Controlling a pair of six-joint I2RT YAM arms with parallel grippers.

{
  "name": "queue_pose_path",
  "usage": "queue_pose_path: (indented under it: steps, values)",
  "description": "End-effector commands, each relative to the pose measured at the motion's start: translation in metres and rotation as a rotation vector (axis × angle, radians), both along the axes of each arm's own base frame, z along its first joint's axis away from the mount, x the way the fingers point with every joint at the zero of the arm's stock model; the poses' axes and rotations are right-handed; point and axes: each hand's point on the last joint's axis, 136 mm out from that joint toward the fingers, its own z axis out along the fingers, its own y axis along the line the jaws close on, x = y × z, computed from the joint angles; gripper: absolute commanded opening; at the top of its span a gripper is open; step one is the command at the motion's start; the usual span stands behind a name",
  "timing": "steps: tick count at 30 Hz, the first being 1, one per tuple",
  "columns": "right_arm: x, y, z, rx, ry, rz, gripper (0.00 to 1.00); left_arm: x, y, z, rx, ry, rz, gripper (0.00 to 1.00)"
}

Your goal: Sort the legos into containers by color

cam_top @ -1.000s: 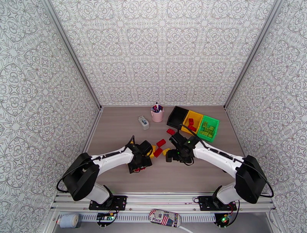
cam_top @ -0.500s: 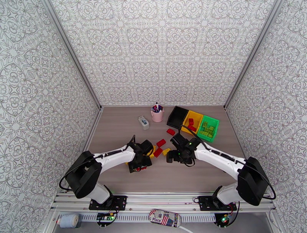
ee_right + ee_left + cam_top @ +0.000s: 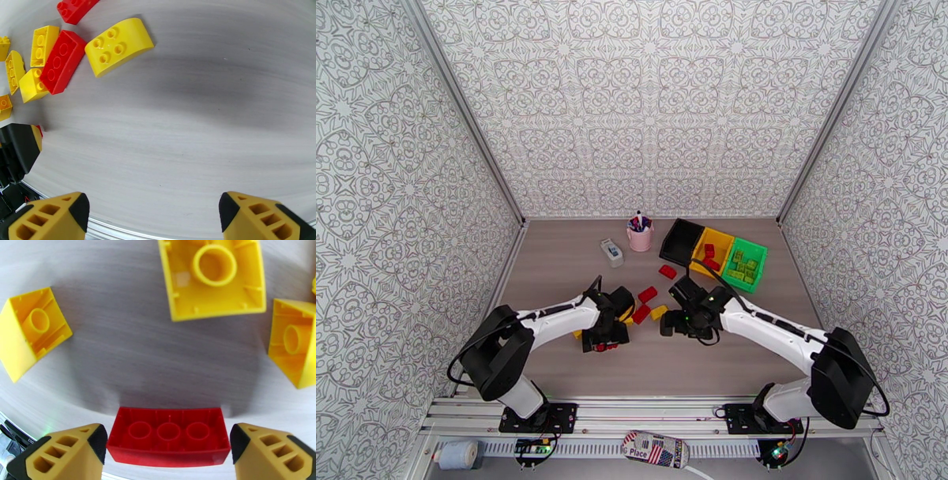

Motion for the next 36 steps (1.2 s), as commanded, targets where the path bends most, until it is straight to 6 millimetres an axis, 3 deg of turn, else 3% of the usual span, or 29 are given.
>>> queue_pose_path:
  steps: [1,6,10,18,24,28,32,36]
  values:
    - [-0.002,-0.01,0.01,-0.015,-0.033,-0.019,0.91,0.005,-0.004,0.002,0.007,-0.011,-0.033,0.84]
    - [-0.008,-0.021,0.014,-0.022,-0.045,-0.036,0.91,0.006,-0.011,0.004,-0.008,-0.015,-0.056,0.76]
    - [-0.014,-0.033,0.014,-0.031,-0.05,-0.063,0.9,0.008,-0.031,0.01,-0.057,-0.017,-0.1,0.72]
    - [-0.031,-0.069,0.008,-0.021,-0.043,-0.156,0.91,0.015,-0.109,0.03,-0.174,-0.052,-0.277,0.69]
    - [-0.042,-0.086,0.006,-0.001,-0.034,-0.212,0.92,0.013,-0.177,0.027,-0.201,-0.036,-0.438,0.68]
    - [-0.045,-0.09,0.009,-0.004,-0.035,-0.219,0.92,0.008,-0.21,0.022,-0.221,-0.021,-0.519,0.7]
    - [-0.044,-0.093,0.016,-0.016,-0.045,-0.217,0.93,0.007,-0.216,0.024,-0.24,-0.029,-0.54,0.88]
    - [-0.036,-0.091,0.026,-0.015,-0.065,-0.206,0.95,0.011,-0.204,0.044,-0.261,-0.079,-0.519,0.94]
